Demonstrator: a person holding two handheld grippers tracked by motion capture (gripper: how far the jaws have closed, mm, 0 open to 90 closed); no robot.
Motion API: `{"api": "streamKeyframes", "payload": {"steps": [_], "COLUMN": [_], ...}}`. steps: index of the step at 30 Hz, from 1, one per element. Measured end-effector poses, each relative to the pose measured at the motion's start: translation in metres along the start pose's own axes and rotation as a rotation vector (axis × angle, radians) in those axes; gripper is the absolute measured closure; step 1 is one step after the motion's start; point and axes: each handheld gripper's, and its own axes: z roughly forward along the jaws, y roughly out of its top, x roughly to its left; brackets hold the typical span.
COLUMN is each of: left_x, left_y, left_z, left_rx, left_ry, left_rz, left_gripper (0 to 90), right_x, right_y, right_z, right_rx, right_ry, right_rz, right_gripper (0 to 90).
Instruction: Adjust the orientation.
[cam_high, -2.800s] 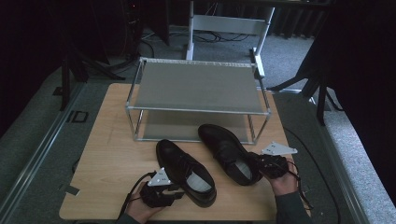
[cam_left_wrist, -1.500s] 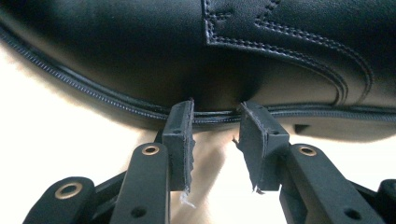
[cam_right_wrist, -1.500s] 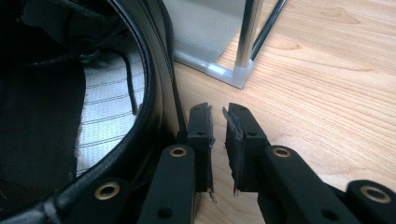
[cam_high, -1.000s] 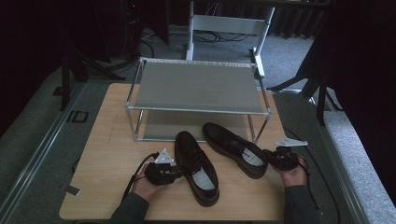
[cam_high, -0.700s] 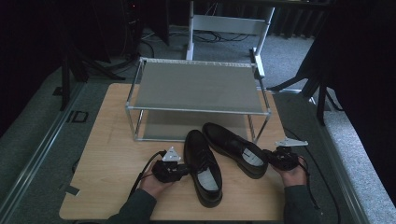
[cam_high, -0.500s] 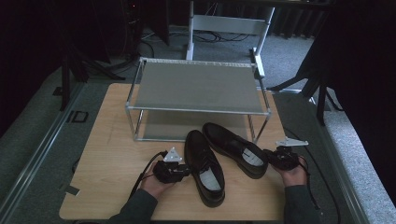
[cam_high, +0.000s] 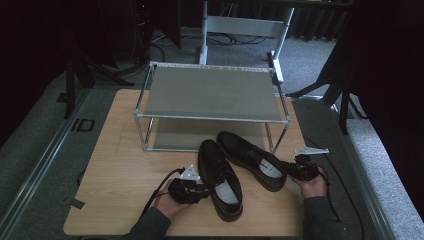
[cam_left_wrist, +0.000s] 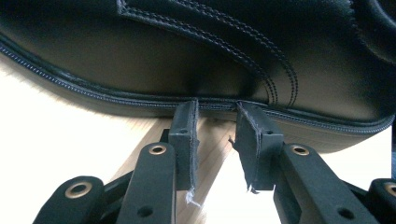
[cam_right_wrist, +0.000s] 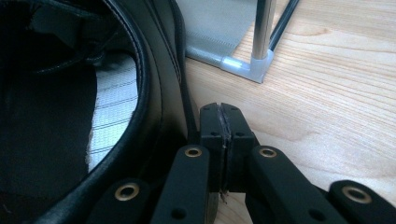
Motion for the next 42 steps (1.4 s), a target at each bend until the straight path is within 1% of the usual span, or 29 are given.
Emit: {"api": "streamKeyframes", "payload": {"steps": [6,11,15,18,22,25,27,32,33,38,40,41,42], "left_x": [-0.011,-0.018,-0.022,-0.024,-0.023,-0.025,-0.026,-0.033,-0.034,-0.034,-0.035,-0.036,-0.037], "left_y": [0.013,0.021,0.026,0.029,0.031,0.033,0.034,0.038,0.038,0.037,0.037,0.036,0.036], "left_z": [0.016,0.028,0.036,0.040,0.045,0.047,0.049,0.054,0.054,0.054,0.054,0.053,0.052], "left_rx": [0.015,0.015,0.011,0.012,0.002,0.005,0.001,-0.008,-0.005,-0.013,-0.015,-0.010,-0.009], "left_ry": [-0.030,-0.062,-0.081,-0.094,-0.118,-0.122,-0.135,-0.162,-0.156,-0.158,-0.155,-0.147,-0.135], "left_rz": [0.041,0.059,0.064,0.073,0.064,0.071,0.076,0.098,0.102,0.097,0.097,0.106,0.108], "left_gripper": [69.1,69.2,69.2,69.3,70.2,70.3,71.1,72.1,72.2,72.1,71.2,70.0,68.5], "right_x": [0.002,0.004,0.004,0.004,0.003,0.002,0.001,0.003,0.004,0.004,0.003,0.002,0.001], "right_y": [0.000,0.000,0.000,0.000,0.001,0.002,0.002,0.002,0.003,0.002,0.002,0.002,0.002], "right_z": [0.000,0.000,-0.001,-0.001,0.001,0.003,0.003,0.003,0.003,0.002,0.001,-0.001,-0.003], "right_rx": [0.007,0.011,0.015,0.018,0.019,0.019,0.022,0.022,0.023,0.022,0.016,0.008,-0.002], "right_ry": [-0.001,-0.004,-0.004,-0.002,0.009,0.016,0.022,0.012,0.009,0.006,-0.010,-0.024,-0.027], "right_rz": [0.003,0.008,0.008,0.008,0.015,0.021,0.027,0.036,0.038,0.039,0.037,0.029,0.026], "right_gripper": [89.1,89.4,89.5,89.4,89.1,89.2,89.3,89.8,89.9,88.9,83.0,80.8,80.2]}}
